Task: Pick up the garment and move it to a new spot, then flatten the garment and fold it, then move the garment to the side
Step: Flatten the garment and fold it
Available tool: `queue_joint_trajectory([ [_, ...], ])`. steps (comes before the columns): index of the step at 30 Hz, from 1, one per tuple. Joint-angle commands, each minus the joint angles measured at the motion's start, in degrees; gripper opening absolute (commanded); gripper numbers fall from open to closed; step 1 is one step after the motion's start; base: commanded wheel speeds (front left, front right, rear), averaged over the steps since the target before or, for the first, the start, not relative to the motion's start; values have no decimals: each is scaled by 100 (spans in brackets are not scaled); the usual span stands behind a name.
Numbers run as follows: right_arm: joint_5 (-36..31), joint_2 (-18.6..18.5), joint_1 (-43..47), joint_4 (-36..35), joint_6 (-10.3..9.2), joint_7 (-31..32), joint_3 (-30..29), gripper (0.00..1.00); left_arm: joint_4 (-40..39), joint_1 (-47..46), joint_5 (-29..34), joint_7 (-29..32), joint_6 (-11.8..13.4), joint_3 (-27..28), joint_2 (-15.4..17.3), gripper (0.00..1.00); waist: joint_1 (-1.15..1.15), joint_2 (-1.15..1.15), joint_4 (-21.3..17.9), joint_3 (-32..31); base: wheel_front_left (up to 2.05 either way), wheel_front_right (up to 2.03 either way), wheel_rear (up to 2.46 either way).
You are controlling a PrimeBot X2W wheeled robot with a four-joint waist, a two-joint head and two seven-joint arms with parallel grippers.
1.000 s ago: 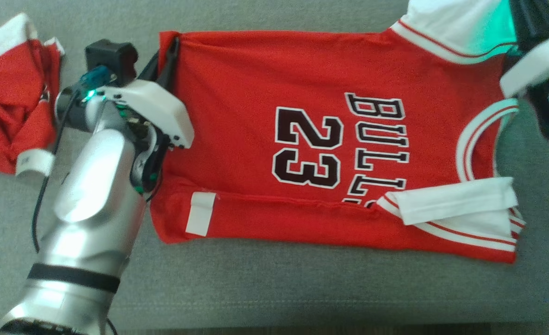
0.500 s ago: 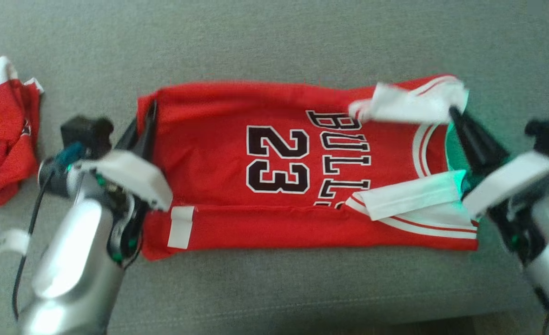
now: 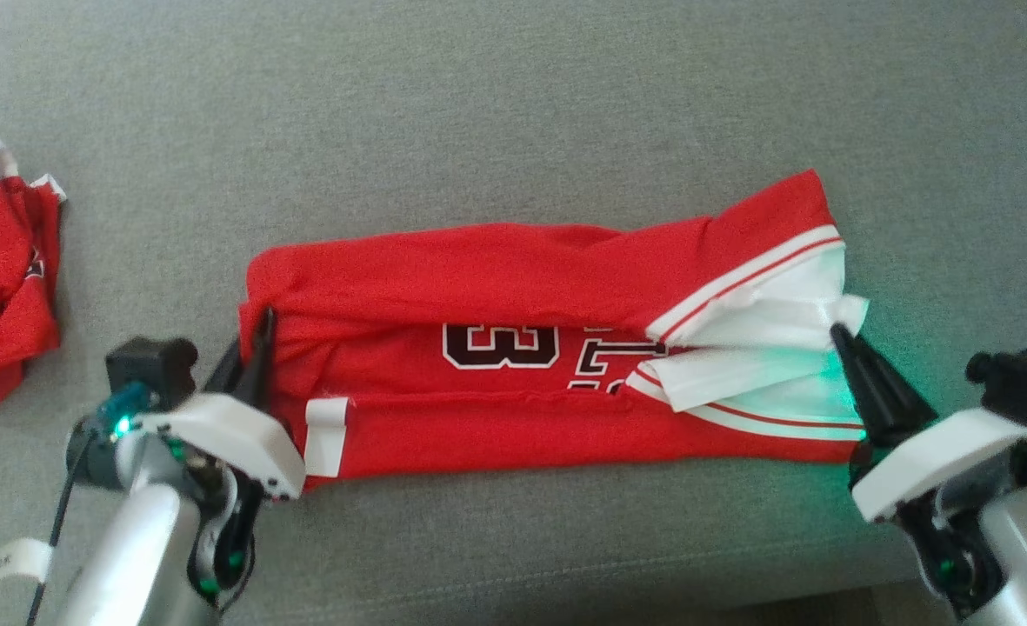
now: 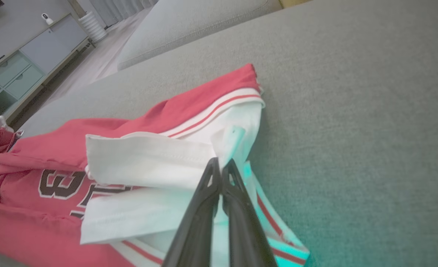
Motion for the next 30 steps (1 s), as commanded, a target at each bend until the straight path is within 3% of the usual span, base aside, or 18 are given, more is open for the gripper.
queue_joint_trajectory([
  [1,-50,-34,78,-198,20,29,-6,0,-183,-52,-39,15,43,220,162,12,0,0,-4,-11,0,0,0],
  [2,-120,13,147,-235,20,80,-59,15,-190,24,-74,59,59,213,147,47,0,0,-11,-19,0,0,0],
  [3,-167,75,215,-260,20,131,-125,59,-207,86,-107,57,74,223,132,96,0,0,-15,-26,0,0,0],
  [4,-212,144,282,-271,20,188,-199,100,-198,155,-127,79,94,221,127,100,0,0,-15,-40,0,0,0],
  [9,-683,417,571,-442,20,192,-605,100,-242,479,-119,31,216,162,76,100,0,0,16,-147,0,0,0],
  [20,-2029,1026,910,-1871,20,112,-1373,100,-1140,882,655,-851,1155,169,-31,100,0,0,49,-459,0,0,0],
  [30,-2477,1332,1077,-2489,20,467,-1415,100,-1686,959,994,-970,1359,77,35,100,0,0,92,-616,0,0,0],
])
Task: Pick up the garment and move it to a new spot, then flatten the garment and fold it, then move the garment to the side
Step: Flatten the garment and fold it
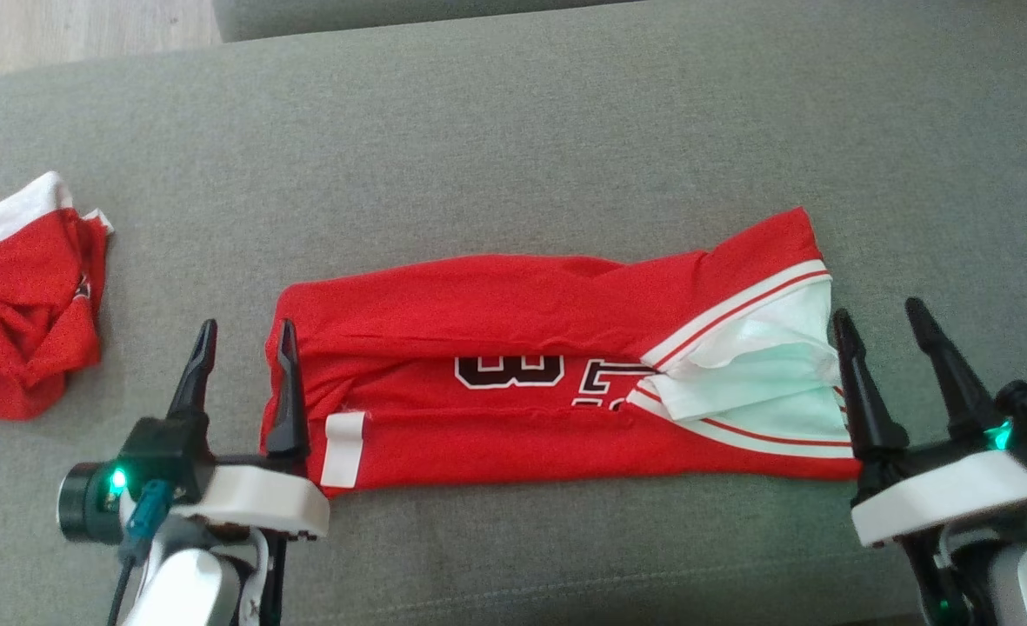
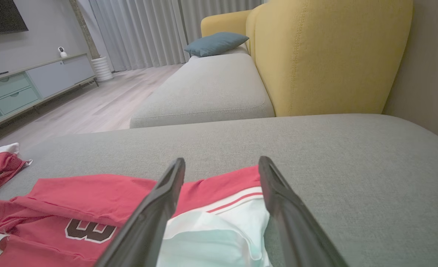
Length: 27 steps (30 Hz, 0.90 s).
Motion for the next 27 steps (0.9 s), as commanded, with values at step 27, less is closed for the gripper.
queue_joint_trajectory([
  [27,435,-555,-854,1802,20,785,33,100,-324,-619,213,-92,77,-25,-10,100,0,0,450,564,0,0,0],
])
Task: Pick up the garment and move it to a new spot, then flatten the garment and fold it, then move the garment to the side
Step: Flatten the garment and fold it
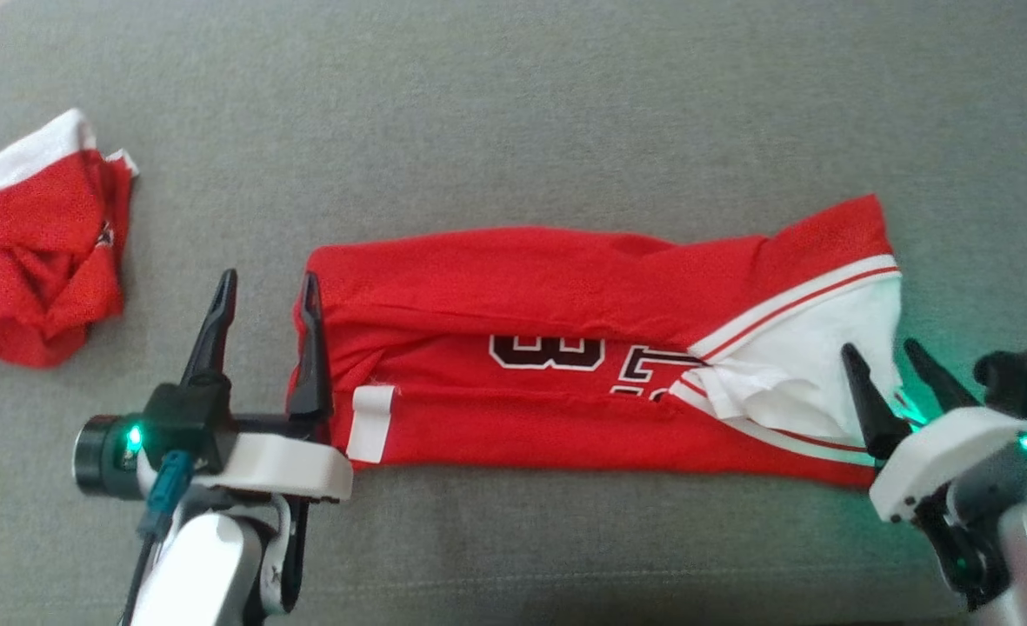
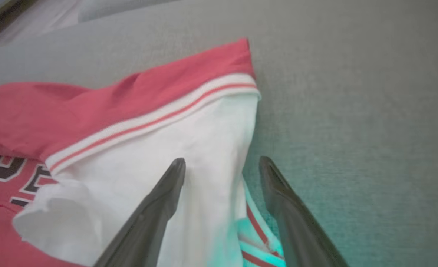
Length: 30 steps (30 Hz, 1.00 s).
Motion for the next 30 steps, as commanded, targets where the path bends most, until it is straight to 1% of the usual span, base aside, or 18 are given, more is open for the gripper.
queue_joint_trajectory([
  [1,88,-161,-188,17,20,205,158,100,-148,-239,61,-67,-13,196,31,100,0,0,104,101,0,0,0],
  [6,323,-225,-327,422,20,894,332,100,-116,-310,80,-93,-19,203,-17,100,0,0,188,169,0,0,0],
  [7,383,-231,-339,454,20,1008,364,95,-111,-315,82,-96,-20,208,-23,100,0,0,197,173,0,0,0],
  [8,497,-210,-346,470,20,1107,380,46,-105,-317,82,-100,-21,214,-27,100,0,0,200,173,0,0,0],
  [9,554,-224,-350,469,20,1185,399,0,-99,-315,83,-103,-19,222,-31,100,0,0,200,169,0,0,0],
  [11,669,-247,-333,406,20,1277,404,0,-88,-307,83,-107,-18,239,-37,100,0,0,193,151,0,0,0],
  [15,705,-413,-246,169,20,1233,241,0,-74,-277,85,-113,-13,273,-45,100,0,0,139,74,0,0,0],
  [26,298,-1135,56,-69,20,1243,-993,0,-33,-159,68,-119,-9,343,-68,100,0,0,28,-151,0,0,0],
  [28,267,-1214,11,-128,20,1235,-1053,0,-28,-153,65,-119,-22,354,-73,100,0,0,22,-186,0,0,0],
  [30,227,-1200,-68,-327,20,1284,-968,0,-12,-137,63,-119,-37,362,-74,100,0,0,16,-242,0,0,0],
])
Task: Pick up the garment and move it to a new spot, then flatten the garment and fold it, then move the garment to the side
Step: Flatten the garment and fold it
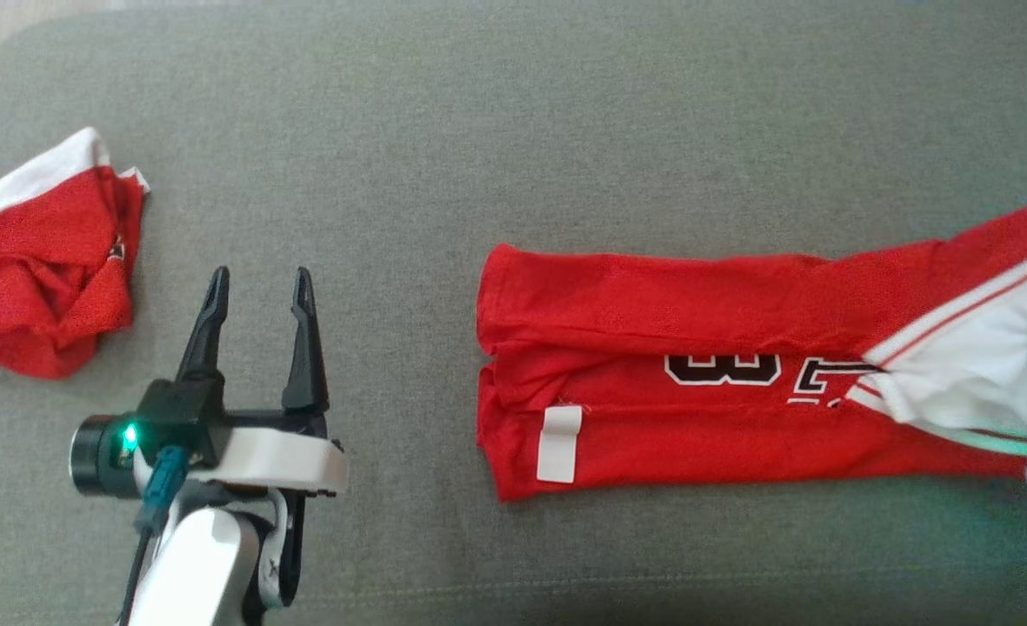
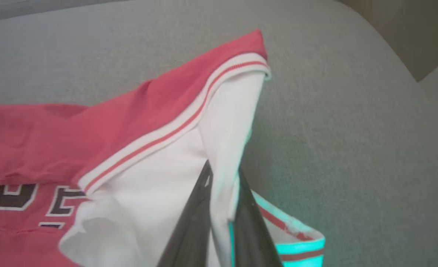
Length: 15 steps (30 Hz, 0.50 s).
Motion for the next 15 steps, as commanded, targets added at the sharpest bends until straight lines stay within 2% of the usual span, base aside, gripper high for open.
queue_joint_trajectory([
  [1,-65,-207,-101,-318,19,16,111,0,-161,-75,28,-69,-11,232,71,100,0,0,-4,-35,0,0,0],
  [5,-244,18,-311,-1114,19,306,679,0,-146,-28,29,-69,-28,238,61,100,0,0,-28,-150,0,0,0],
  [9,-207,476,-596,-1768,19,647,1473,0,-138,19,29,-69,-42,214,39,100,0,0,-46,-245,0,0,0],
  [12,-65,953,-807,-1868,19,755,2146,0,-125,39,24,-69,-59,187,19,100,0,0,-30,-298,0,0,0],
  [15,118,1429,-960,-1647,19,723,2793,0,-109,10,24,-69,-100,127,-13,100,0,0,47,-301,0,0,0],
])
